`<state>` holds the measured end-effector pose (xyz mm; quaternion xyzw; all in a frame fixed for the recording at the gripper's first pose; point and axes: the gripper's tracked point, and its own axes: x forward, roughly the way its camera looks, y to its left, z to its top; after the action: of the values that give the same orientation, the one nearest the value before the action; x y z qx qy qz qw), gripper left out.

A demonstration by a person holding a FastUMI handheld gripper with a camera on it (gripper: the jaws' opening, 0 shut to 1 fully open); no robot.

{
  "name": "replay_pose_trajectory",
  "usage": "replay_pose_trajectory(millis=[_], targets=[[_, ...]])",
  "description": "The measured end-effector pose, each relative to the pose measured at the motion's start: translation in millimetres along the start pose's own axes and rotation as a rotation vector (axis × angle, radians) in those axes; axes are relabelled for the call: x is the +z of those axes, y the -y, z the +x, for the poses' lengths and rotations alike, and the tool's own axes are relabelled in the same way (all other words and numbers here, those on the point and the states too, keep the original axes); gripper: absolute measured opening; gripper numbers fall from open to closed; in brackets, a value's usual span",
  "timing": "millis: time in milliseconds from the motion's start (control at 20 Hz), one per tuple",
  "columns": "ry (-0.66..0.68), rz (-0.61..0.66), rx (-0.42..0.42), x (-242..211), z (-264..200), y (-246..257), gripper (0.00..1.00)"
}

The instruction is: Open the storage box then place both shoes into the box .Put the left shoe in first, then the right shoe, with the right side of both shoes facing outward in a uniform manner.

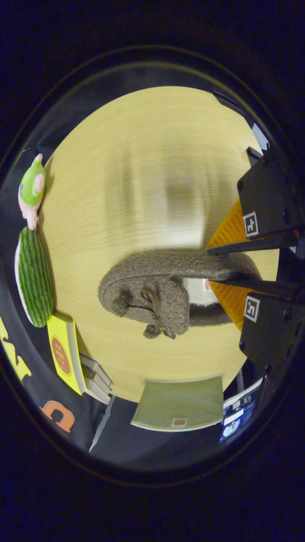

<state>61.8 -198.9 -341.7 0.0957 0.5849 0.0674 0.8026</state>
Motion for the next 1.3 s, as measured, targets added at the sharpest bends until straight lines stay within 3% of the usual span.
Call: replay_pose_trajectory(millis=[250,600,800,1000,1300], targets=[[-0.033,-0.01,-0.007,0,-9,-4,0.06],[-0.053,0.012,0.046,-9,-53,-67,0.06],[-0.006,0.005,0.1,-2,-103,-142,0.06],[0.056,-0.012,0.101,8,-139,-225,0.06],[0.086,0.022,0.099,-7,-134,-347,0.06]])
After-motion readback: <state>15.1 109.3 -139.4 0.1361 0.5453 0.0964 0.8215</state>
